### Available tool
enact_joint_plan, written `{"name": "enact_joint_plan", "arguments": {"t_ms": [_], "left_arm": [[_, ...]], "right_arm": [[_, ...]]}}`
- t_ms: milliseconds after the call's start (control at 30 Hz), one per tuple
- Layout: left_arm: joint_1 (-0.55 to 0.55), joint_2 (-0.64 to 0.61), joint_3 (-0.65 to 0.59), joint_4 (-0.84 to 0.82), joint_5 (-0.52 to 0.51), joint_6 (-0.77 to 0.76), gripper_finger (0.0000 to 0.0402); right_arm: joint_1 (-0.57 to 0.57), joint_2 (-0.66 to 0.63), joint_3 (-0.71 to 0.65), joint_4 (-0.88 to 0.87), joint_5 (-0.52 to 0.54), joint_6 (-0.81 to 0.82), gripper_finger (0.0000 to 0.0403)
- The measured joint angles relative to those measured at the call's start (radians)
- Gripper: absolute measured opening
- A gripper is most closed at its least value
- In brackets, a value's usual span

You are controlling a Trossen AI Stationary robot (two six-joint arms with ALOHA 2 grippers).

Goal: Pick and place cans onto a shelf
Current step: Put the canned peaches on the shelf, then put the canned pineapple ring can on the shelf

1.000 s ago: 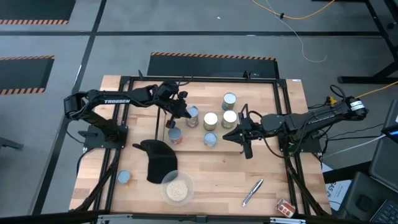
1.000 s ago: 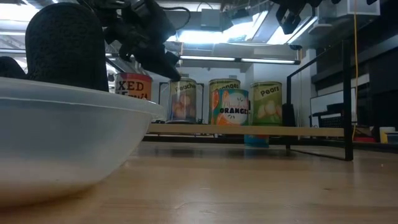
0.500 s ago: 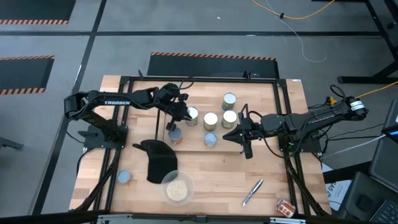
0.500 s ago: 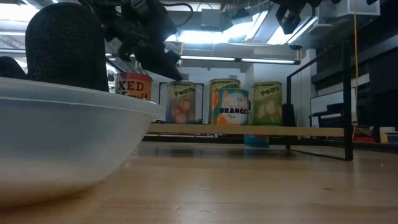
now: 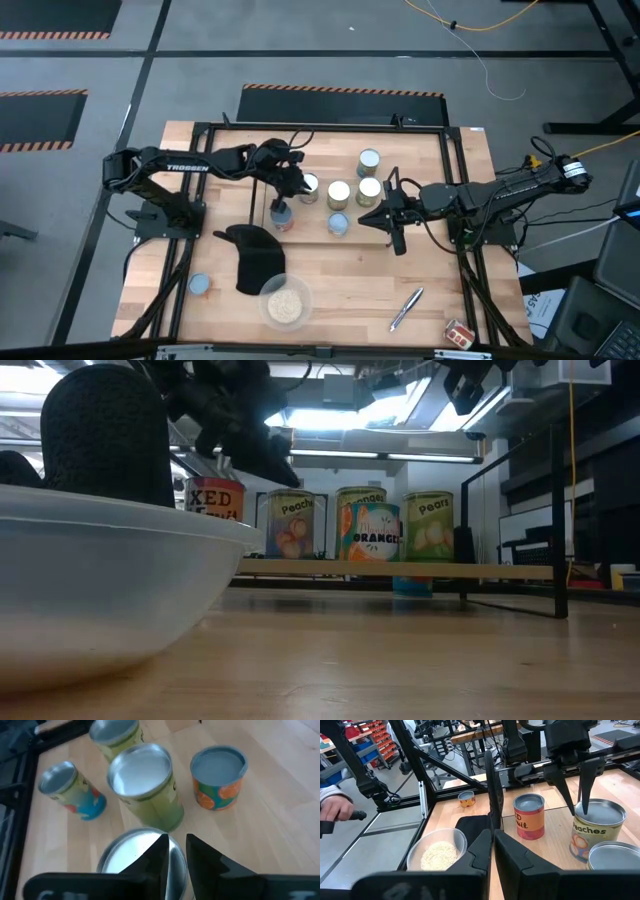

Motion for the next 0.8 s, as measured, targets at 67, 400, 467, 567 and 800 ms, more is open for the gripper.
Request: {"name": "enact_joint_plan", "arguments": {"t_ms": [67, 400, 467, 567, 800], "left_arm": [[-0.006, 0.000, 0.000, 0.028, 0.001, -0.001, 0.0055], [-0.073, -0.137, 0.026, 0.042, 0.004, -0.189, 0.0040], [-0.095, -0.175, 0.049, 0.035, 0.004, -0.295, 0.0040], [-0.134, -0.230, 0.083, 0.001, 0.004, -0.483, 0.0043], [-0.298, -0.341, 0.122, -0.194, 0.062, -0.838, 0.0064]], "right_arm": [[0.000, 0.000, 0.000, 0.000, 0.000, 0.000, 0.0026], [0.000, 0.000, 0.000, 0.000, 0.000, -0.001, 0.0026], [0.000, 0.000, 0.000, 0.000, 0.000, -0.001, 0.0026], [0.000, 0.000, 0.000, 0.000, -0.006, 0.000, 0.0026], [0.001, 0.000, 0.000, 0.000, -0.026, -0.003, 0.0026]]}}
